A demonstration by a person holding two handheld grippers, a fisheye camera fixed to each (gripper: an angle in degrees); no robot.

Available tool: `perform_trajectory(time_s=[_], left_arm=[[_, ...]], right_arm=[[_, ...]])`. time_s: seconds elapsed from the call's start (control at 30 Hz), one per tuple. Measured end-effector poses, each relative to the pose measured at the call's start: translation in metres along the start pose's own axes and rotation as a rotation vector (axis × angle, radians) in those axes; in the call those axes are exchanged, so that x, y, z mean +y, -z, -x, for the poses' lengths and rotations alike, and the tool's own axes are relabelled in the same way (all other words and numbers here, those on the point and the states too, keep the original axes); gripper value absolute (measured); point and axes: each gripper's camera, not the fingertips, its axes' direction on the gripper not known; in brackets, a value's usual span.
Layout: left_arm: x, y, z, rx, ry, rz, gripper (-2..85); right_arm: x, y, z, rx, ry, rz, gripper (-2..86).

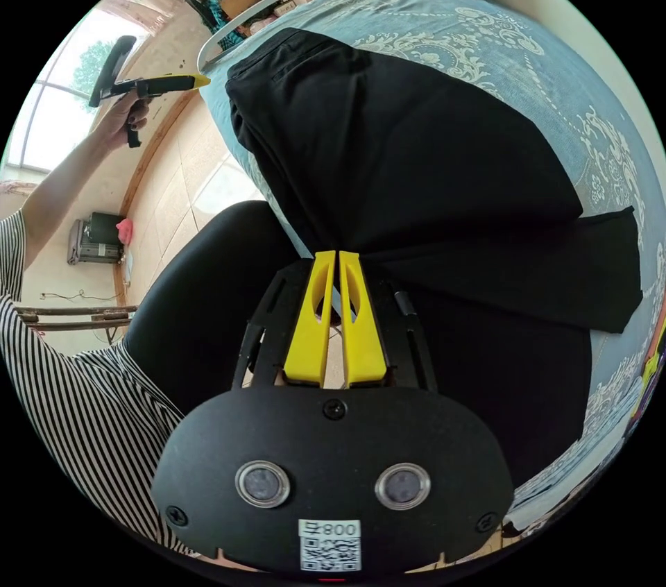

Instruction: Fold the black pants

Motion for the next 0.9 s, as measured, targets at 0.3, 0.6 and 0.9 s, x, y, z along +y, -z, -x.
perform_trajectory(time_s=[0.3,0.6,0.9], left_arm=[[0.045,-0.041,-0.012,0.132,0.022,-0.011,0.3],[0.130,-0.070,0.034,0.141,0.156,0.048,0.1],[0.207,-0.062,0.066,0.165,0.227,-0.057,0.8]], right_arm=[[0.005,0.002,0.021,0.030,0.023,-0.026,0.7],[0.016,-0.011,0.012,-0.043,-0.027,-0.031,0.6],[0.029,-0.014,-0.003,-0.111,-0.069,-0.076,0.6]])
